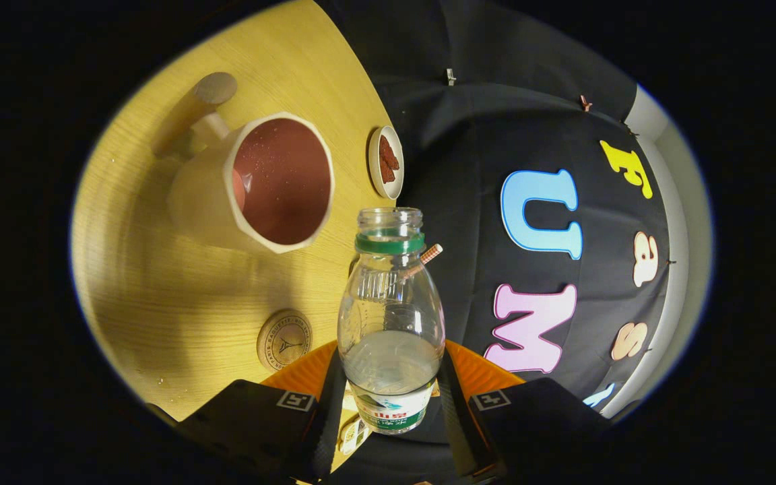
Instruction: Take the bottle from table, then pour the juice into the cup, finally place the bottle on the coaster
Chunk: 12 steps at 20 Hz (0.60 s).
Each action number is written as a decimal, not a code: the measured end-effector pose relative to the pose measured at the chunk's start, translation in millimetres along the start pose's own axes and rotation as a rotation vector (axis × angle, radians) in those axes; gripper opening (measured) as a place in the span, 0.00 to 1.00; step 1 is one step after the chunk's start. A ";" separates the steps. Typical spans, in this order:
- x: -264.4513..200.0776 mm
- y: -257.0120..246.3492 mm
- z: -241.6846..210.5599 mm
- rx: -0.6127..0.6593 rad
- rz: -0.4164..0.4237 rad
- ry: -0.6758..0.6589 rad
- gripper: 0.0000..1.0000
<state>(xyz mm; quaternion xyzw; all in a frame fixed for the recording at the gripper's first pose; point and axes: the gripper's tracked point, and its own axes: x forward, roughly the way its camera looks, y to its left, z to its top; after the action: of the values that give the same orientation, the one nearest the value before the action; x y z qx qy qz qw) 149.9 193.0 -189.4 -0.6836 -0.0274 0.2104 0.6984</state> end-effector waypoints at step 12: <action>0.3 2.5 -1.8 -0.133 0.009 -0.026 0.69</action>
<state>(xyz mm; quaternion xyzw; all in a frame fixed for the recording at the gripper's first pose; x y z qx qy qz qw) 150.1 191.4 -192.1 -0.7256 -0.0476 0.2201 0.6502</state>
